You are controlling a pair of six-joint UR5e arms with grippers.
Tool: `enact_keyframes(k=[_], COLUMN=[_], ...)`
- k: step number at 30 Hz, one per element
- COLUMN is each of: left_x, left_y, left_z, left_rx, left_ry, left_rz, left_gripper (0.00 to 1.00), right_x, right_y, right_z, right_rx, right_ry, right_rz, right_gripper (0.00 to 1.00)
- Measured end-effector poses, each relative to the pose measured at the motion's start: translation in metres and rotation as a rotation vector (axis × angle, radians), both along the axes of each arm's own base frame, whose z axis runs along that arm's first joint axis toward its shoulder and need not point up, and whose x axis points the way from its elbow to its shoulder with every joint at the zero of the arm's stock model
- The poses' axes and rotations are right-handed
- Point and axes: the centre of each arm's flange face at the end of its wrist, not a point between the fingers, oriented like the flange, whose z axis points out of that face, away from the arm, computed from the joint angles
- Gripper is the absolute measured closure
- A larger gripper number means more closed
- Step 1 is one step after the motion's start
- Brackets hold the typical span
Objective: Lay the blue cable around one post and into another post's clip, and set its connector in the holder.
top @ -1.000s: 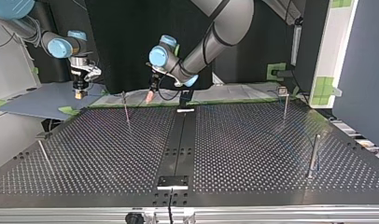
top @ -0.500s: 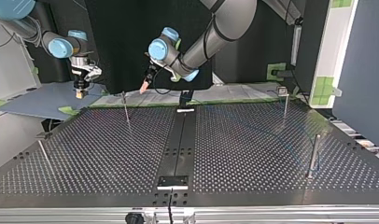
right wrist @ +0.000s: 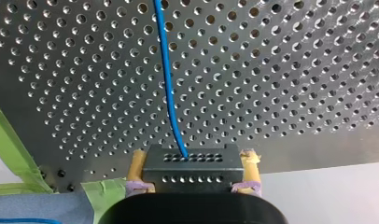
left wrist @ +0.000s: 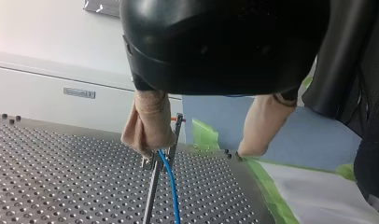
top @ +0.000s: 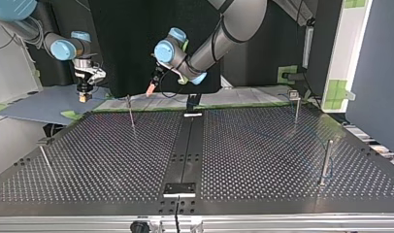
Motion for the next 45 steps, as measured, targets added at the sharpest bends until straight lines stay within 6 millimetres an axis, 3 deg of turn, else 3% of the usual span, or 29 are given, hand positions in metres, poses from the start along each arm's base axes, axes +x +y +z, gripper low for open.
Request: enact_keyframes(k=[16,32,45], left_x=[0.000,0.016,0.018], left_y=[0.000,0.022,0.025], left_z=[0.000,-0.002,0.000], left_rx=[-0.002,0.033,0.037], left_ry=[0.002,0.014,0.018], left_rz=[0.001,0.130,0.137], left_gripper=[0.02,0.02,0.02], right_x=[0.000,0.001,0.001], right_y=[0.000,0.001,0.001], right_z=[-0.002,-0.003,-0.005], right_rx=[0.003,0.003,0.006], right_ry=[-0.002,-0.002,-0.002], right_rz=[0.000,0.001,0.001], right_gripper=[0.98,0.98,0.98])
